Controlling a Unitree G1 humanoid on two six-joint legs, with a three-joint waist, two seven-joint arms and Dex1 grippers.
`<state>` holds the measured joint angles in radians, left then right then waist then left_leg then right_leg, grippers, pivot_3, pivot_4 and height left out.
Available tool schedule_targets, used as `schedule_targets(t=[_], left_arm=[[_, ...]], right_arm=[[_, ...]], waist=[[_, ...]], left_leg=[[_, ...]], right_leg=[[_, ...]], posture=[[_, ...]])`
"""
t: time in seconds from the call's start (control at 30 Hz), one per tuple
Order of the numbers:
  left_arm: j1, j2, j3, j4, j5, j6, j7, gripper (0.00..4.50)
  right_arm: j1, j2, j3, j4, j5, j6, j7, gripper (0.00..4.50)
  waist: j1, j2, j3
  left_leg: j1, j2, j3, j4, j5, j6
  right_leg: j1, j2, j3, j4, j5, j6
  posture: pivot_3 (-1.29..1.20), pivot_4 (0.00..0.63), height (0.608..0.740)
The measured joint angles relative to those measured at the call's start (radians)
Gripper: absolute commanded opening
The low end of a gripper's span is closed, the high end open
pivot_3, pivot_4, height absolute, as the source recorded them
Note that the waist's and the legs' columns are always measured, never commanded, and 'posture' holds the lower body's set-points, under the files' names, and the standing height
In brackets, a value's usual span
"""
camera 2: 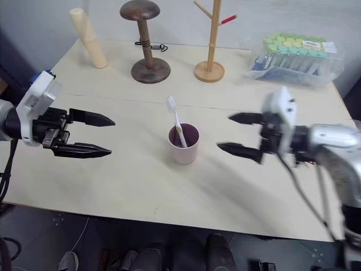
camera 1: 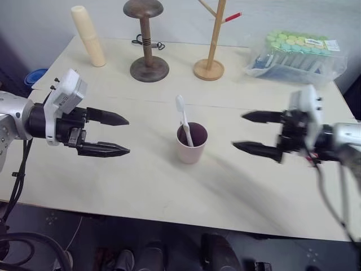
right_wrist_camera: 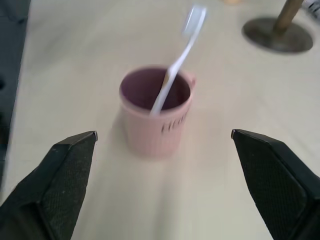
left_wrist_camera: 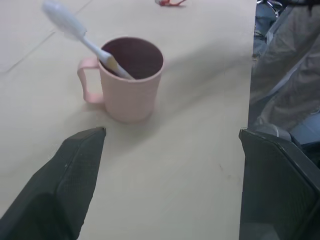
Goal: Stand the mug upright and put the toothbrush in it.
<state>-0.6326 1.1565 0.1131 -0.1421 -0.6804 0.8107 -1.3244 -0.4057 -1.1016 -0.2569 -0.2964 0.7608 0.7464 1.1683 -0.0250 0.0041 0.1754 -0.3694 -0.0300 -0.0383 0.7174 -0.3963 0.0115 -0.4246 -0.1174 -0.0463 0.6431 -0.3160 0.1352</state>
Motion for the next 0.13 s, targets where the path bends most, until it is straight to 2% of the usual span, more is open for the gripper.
schedule_targets(t=[0.07,0.13], left_arm=[[0.022,0.033,0.017,0.013,0.010,-0.026,-0.024,4.50],[0.026,0.060,0.047,0.051,0.018,-0.041,-0.041,4.50]], right_arm=[[0.038,-0.128,-0.053,0.074,0.016,0.022,0.141,4.48],[0.038,-0.186,-0.103,0.118,0.025,0.040,0.213,4.48]], waist=[[-0.002,0.000,0.000],[-0.005,0.000,0.000]], left_leg=[[0.000,0.001,0.003,0.000,0.000,0.001],[0.002,0.004,0.005,0.000,0.000,0.001]], right_leg=[[0.000,0.000,0.000,-0.001,0.000,0.000],[0.000,0.001,0.000,-0.001,0.000,0.000]], posture=[[0.00,0.150,0.740],[0.00,0.150,0.740]])
